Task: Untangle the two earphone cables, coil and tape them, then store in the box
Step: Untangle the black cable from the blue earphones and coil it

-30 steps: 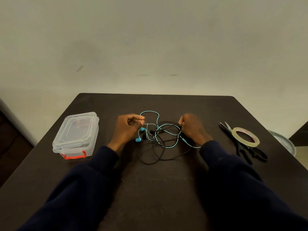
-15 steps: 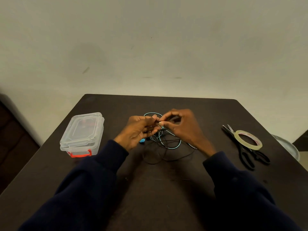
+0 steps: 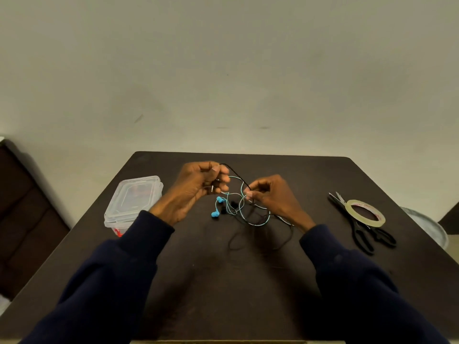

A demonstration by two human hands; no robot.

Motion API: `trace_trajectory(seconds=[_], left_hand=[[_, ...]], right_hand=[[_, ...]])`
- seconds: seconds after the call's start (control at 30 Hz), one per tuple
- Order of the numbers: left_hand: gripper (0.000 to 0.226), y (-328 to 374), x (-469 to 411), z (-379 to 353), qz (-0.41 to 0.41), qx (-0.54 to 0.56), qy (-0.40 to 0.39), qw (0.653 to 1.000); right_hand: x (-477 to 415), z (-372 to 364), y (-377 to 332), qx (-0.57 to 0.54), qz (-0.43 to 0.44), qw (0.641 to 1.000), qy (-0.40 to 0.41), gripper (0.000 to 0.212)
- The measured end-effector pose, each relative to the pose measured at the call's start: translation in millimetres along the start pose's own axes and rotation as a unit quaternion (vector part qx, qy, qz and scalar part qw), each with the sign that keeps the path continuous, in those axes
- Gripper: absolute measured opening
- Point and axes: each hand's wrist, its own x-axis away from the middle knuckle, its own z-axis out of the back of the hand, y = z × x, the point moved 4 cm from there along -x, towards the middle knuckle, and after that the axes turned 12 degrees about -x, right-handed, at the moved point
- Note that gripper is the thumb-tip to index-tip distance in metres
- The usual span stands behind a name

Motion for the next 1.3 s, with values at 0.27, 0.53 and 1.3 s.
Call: trace_trajectory(seconds=[0.27, 0.53, 1.3], left_hand=[[0.025, -23, 40, 32, 0.056, 0.02, 0.017, 0.998], [0.032, -40, 70, 28, 0.11, -0.079, -0.157, 0.978], [0.028, -35, 86, 24, 0.058, -0.126, -0.052, 0.989]], right_hand=[[6, 27, -14, 0.09, 0.001, 0.996, -0.019, 0.003], [21, 5, -64, -0.182, 0.023, 0.983, -0.02, 0.017], [59, -57, -74, 0.046, 0.054, 0.991, -0.118, 0.01]])
